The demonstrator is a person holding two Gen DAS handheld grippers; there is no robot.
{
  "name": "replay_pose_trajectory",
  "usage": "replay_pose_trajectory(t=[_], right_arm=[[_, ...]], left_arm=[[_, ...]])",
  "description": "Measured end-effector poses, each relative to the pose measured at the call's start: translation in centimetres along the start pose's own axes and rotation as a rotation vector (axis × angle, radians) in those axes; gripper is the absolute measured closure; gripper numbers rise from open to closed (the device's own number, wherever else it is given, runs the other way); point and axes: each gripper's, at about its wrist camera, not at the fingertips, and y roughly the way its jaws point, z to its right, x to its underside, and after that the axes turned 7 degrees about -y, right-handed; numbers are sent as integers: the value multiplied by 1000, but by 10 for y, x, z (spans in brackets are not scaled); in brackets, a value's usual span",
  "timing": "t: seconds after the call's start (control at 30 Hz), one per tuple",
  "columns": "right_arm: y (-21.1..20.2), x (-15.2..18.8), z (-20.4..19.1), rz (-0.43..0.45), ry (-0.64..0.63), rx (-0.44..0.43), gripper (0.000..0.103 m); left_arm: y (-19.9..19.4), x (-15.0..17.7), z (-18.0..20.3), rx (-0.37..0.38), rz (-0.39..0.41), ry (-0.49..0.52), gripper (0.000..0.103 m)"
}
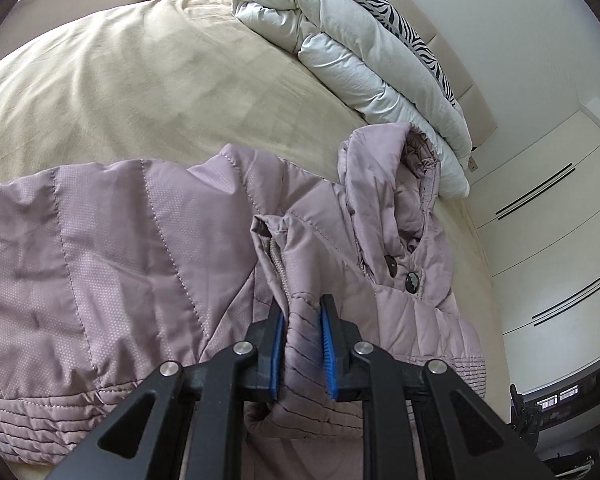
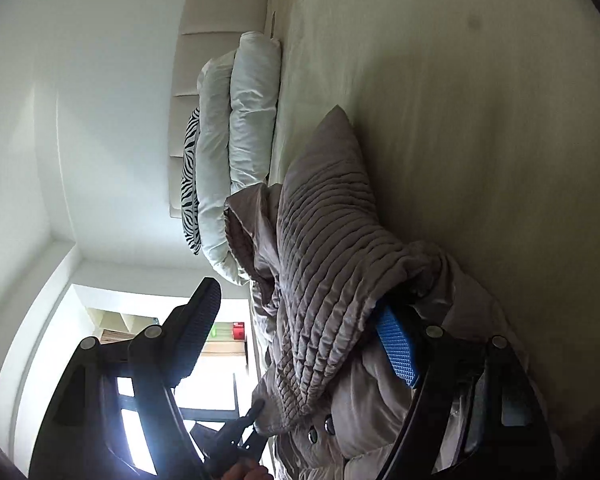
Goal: Fold large clothes
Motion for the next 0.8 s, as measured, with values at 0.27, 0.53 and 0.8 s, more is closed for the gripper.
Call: replay_pose_trajectory(t=[0.27, 0.53, 0.8], right_arm=[[23, 7, -11, -50, -75, 165, 28], [19, -14, 14, -3, -113, 189, 53], [-23, -18, -38, 5, -221, 196, 48]], left_arm=[[-5, -11, -8, -38, 16, 4, 84], [13, -6, -15, -78, -7, 21, 83], [4, 2, -13, -73, -37, 58, 69]])
